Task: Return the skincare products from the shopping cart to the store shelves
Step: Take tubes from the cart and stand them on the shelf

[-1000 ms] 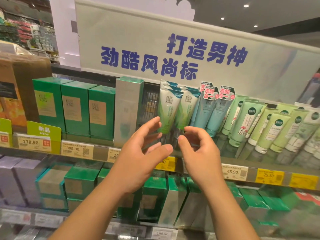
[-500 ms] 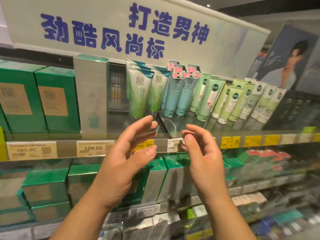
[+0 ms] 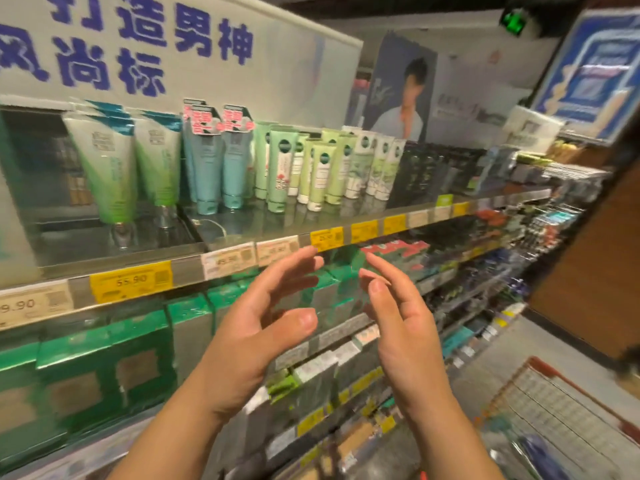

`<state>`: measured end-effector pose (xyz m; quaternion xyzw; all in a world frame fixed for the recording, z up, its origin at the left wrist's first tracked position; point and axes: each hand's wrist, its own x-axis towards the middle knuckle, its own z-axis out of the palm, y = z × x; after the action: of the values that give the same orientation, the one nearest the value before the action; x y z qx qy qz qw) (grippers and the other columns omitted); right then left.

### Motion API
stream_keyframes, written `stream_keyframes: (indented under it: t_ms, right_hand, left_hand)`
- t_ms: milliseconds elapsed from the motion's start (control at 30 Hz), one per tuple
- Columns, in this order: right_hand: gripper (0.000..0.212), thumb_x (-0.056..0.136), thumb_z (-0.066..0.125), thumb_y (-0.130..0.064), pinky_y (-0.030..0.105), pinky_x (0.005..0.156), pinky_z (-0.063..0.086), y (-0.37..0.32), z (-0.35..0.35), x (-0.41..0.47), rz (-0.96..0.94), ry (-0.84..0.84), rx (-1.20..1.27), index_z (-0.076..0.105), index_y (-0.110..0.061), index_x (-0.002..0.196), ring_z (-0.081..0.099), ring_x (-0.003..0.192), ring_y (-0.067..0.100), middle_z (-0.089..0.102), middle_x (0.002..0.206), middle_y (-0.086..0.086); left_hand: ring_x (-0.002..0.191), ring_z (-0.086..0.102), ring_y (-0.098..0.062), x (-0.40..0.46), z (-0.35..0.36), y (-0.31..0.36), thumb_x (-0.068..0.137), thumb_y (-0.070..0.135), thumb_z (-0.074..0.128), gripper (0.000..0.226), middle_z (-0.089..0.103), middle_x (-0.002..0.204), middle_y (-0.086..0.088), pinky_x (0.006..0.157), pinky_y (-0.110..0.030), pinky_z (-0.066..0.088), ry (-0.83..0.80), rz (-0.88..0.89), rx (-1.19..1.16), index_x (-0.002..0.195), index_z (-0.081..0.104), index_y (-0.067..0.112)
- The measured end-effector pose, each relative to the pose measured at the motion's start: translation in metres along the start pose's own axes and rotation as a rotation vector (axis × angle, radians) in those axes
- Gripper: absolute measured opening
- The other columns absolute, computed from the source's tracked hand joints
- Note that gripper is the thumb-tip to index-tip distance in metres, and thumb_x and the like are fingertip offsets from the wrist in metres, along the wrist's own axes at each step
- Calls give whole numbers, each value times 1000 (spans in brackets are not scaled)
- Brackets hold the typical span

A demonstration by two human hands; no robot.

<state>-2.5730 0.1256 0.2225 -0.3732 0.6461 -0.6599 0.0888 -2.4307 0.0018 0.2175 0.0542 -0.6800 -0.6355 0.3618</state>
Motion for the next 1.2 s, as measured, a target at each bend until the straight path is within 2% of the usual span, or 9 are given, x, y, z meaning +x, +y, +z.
stream_keyframes:
  t_ms: [200, 400, 500, 567, 667, 767, 900, 1033, 1200]
  right_hand:
    - [46, 84, 56, -69, 22, 96, 48, 8, -102, -30, 65, 97, -17, 61, -57, 128, 58, 124, -5, 65, 134, -18]
    - [37, 87, 53, -58, 15, 95, 44, 26, -224, -81, 150, 314, -85, 66, -57, 122, 58, 123, -9, 66, 132, -21]
    - [33, 96, 53, -50, 21, 101, 46, 34, -275, -113, 211, 420, -118, 64, -53, 127, 56, 122, -12, 64, 135, -23]
    - [36, 93, 50, -59, 26, 98, 45, 36, -300, -133, 275, 453, -115, 60, -61, 127, 51, 118, -21, 59, 136, -31]
    - [35, 88, 48, -65, 16, 92, 40, 40, -329, -157, 323, 502, -93, 57, -70, 121, 44, 117, -27, 54, 136, -37]
    - [30, 100, 50, -51, 7, 89, 37, 51, -351, -171, 355, 567, -137, 59, -65, 125, 46, 124, -21, 56, 136, -34]
    - [28, 103, 52, -39, -7, 75, 36, 65, -372, -176, 415, 631, -175, 58, -57, 123, 46, 99, -37, 50, 123, -42]
    - [33, 104, 53, -35, -9, 75, 35, 83, -385, -173, 462, 691, -156, 59, -47, 134, 46, 97, -38, 50, 122, -41]
    - [29, 103, 51, -48, -3, 74, 32, 106, -396, -157, 584, 749, -263, 54, -62, 128, 37, 89, -44, 43, 112, -54]
  left_hand:
    - [137, 53, -12, 3, 100, -21, 71, 57, 76, 81, 61, 143, 11, 111, -59, 43, -168, -76, 23, 145, 53, 33]
    - [134, 54, -10, -4, 214, -44, 72, 57, 73, 77, 60, 143, 15, 111, -57, 44, -329, -165, 58, 143, 54, 36]
    - [134, 54, -8, -11, 267, -53, 70, 60, 74, 78, 59, 143, 18, 112, -55, 44, -418, -196, 61, 142, 54, 38]
    - [133, 54, -5, -17, 297, -59, 71, 59, 70, 73, 57, 142, 23, 111, -53, 45, -480, -229, 52, 141, 54, 44]
    - [133, 53, -3, -21, 333, -68, 72, 62, 68, 69, 55, 142, 27, 109, -52, 46, -567, -252, 61, 139, 53, 52]
    - [134, 52, -2, -21, 363, -77, 71, 65, 68, 63, 54, 141, 31, 111, -54, 44, -629, -279, 66, 132, 54, 61]
    - [132, 52, 1, -19, 389, -92, 70, 65, 66, 67, 53, 141, 31, 111, -52, 44, -681, -325, 51, 135, 54, 55]
    - [130, 53, 1, -5, 408, -115, 68, 64, 66, 73, 56, 139, 32, 113, -50, 44, -719, -387, 16, 139, 54, 48]
    - [131, 52, 2, 29, 428, -158, 68, 69, 71, 73, 56, 138, 31, 114, -48, 43, -797, -459, -50, 137, 54, 53]
